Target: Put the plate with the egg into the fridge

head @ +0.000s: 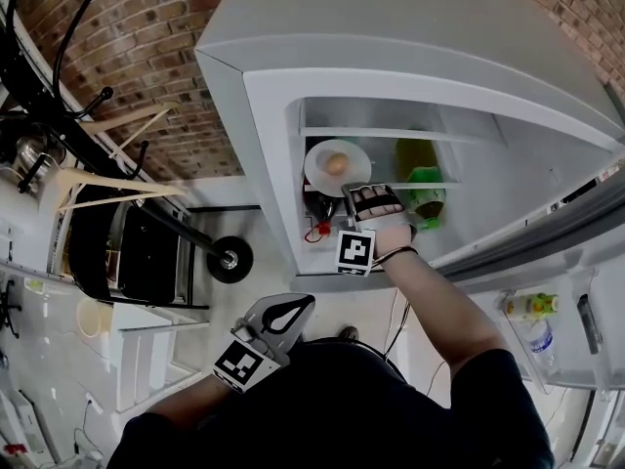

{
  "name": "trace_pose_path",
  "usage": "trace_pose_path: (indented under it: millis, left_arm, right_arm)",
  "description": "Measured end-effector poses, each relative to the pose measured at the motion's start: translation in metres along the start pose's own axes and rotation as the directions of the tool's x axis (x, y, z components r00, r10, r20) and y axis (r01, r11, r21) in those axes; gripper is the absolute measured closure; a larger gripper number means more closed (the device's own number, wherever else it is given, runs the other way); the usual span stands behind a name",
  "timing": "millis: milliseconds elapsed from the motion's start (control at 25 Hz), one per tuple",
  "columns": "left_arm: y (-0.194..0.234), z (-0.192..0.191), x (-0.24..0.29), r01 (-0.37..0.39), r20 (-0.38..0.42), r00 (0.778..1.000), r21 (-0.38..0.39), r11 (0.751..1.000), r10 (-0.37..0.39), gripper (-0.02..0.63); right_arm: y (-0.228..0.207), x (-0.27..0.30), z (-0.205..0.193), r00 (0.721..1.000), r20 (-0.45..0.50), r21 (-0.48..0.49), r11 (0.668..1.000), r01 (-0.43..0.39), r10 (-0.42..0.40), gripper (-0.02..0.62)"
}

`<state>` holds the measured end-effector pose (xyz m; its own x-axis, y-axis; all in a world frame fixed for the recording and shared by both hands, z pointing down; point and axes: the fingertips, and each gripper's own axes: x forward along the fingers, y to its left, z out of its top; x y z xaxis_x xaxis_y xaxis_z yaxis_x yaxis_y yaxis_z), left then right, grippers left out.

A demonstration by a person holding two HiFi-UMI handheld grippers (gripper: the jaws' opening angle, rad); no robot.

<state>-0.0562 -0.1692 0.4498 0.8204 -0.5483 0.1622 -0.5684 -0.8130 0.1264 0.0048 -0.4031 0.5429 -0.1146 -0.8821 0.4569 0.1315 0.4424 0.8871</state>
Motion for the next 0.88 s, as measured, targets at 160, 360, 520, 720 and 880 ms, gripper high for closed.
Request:
trace_pose_path:
  millis: [160, 360, 520, 720, 880]
  left_arm:
    - [-0.001, 0.001, 0.0, -0.002, 0.005, 1.0, 0.005, 1.0, 0.002, 0.604]
    - [-0.002, 0.001, -0.001, -0.006, 0.013, 1.0, 0.011, 1.0, 0.006, 0.604]
    - [-0.006, 0.0, -0.001, -0.005, 0.008, 1.0, 0.015, 1.0, 0.005, 0.604]
    - [-0.011, 0.0, -0.001, -0.002, 0.012, 1.0, 0.011, 1.0, 0.002, 0.604]
    - [-0.012, -0.003, -0.004, -0.003, 0.008, 1.0, 0.022, 1.0, 0.003, 0.604]
  right_arm:
    - [0.004, 0.001, -0.002, 0.999, -0.005, 0.021, 0.999, -0.046, 0.046, 0.48]
    - [0.004, -0.006, -0.002, 0.999, 0.005, 0.045, 0.998, -0.04, 0.04, 0.456]
    - [0.0, -0.017, -0.001, 1.0, 0.019, 0.055, 0.999, -0.001, 0.0, 0.509]
    - [-0.002, -0.015, 0.0, 1.0, 0.014, 0.065, 0.998, 0.006, -0.007, 0.566]
    - [-0.002, -0.01, 0.001, 1.0, 0.005, 0.063, 0.998, 0.005, -0.006, 0.566]
